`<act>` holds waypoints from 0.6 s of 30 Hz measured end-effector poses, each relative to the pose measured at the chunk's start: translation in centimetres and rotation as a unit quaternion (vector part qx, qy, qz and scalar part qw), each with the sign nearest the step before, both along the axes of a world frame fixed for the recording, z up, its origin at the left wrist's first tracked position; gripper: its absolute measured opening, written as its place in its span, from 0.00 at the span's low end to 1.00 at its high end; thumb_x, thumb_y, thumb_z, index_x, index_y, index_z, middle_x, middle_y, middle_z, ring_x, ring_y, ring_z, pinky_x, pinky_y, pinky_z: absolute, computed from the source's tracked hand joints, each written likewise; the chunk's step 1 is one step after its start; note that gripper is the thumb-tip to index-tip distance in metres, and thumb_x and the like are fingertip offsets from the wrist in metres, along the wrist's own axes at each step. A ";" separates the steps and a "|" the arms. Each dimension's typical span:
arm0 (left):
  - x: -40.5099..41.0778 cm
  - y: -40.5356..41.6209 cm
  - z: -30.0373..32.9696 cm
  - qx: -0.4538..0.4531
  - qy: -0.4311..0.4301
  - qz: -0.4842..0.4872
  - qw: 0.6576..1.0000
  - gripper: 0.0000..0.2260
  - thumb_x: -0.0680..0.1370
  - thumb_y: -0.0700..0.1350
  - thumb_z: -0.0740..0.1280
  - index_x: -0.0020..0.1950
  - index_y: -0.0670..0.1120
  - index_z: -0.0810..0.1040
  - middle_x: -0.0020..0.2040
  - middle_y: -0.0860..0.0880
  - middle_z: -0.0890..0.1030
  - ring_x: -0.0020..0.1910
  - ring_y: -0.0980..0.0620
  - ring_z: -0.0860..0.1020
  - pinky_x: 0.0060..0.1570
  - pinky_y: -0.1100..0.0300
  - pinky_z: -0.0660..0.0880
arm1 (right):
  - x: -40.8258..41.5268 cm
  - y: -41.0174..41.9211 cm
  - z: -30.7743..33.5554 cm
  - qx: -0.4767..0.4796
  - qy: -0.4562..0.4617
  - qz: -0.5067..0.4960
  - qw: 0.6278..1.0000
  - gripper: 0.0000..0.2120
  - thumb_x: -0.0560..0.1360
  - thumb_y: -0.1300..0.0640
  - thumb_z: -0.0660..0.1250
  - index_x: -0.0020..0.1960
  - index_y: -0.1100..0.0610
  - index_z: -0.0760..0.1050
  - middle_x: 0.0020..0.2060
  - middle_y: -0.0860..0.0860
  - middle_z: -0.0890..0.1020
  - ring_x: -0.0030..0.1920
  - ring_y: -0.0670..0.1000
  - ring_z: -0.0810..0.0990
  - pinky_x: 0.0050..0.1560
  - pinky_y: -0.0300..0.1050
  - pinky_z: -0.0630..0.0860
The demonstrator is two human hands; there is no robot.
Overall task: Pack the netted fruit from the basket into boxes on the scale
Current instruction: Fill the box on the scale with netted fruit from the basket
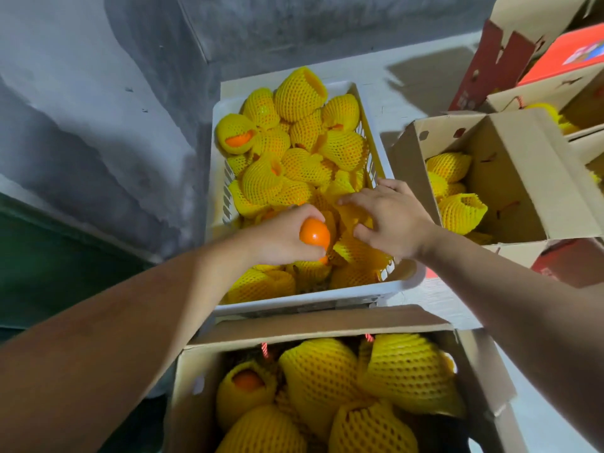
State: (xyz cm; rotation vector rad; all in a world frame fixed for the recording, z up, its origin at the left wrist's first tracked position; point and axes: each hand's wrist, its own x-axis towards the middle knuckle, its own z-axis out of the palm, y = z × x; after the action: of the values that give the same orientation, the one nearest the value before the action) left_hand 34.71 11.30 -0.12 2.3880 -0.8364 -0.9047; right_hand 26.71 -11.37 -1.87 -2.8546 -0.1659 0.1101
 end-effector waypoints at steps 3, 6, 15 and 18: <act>-2.7 0.9 3.9 -0.112 0.077 0.093 0.986 0.22 0.78 0.47 0.76 0.70 0.55 0.76 0.60 0.51 0.79 0.51 0.58 0.79 0.41 0.72 0.76 | -0.2 0.5 1.2 0.111 0.042 -0.052 0.992 0.17 0.82 0.49 0.58 0.66 0.39 0.78 0.49 0.38 0.78 0.61 0.46 0.75 0.79 0.48 0.48; -6.5 1.9 6.5 -0.186 0.141 0.114 0.966 0.20 0.77 0.46 0.76 0.67 0.59 0.78 0.57 0.55 0.81 0.49 0.60 0.81 0.48 0.67 0.78 | -1.2 1.9 2.9 0.251 0.039 -0.091 0.963 0.22 0.81 0.57 0.68 0.73 0.46 0.71 0.49 0.41 0.77 0.51 0.47 0.74 0.64 0.49 0.74; -16.0 7.1 10.1 -0.241 0.054 0.192 0.950 0.28 0.76 0.50 0.77 0.75 0.58 0.73 0.57 0.66 0.75 0.47 0.75 0.76 0.41 0.78 0.74 | -9.9 10.4 10.4 0.408 0.029 -0.166 0.897 0.08 0.79 0.61 0.72 0.58 0.60 0.81 0.43 0.62 0.82 0.40 0.55 0.76 0.48 0.60 0.80; -18.6 9.4 11.1 -0.292 0.013 0.236 0.927 0.25 0.76 0.50 0.77 0.71 0.63 0.73 0.60 0.63 0.76 0.50 0.69 0.77 0.44 0.72 0.75 | -13.0 12.7 12.7 0.382 -0.037 -0.151 0.911 0.08 0.81 0.60 0.70 0.59 0.56 0.83 0.46 0.54 0.85 0.41 0.48 0.80 0.49 0.55 0.82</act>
State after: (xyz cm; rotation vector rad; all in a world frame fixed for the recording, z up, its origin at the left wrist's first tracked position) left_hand 16.15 20.75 10.95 1.9087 -0.4023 -0.4107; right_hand 13.69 1.35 10.81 -2.0645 0.1848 -0.1087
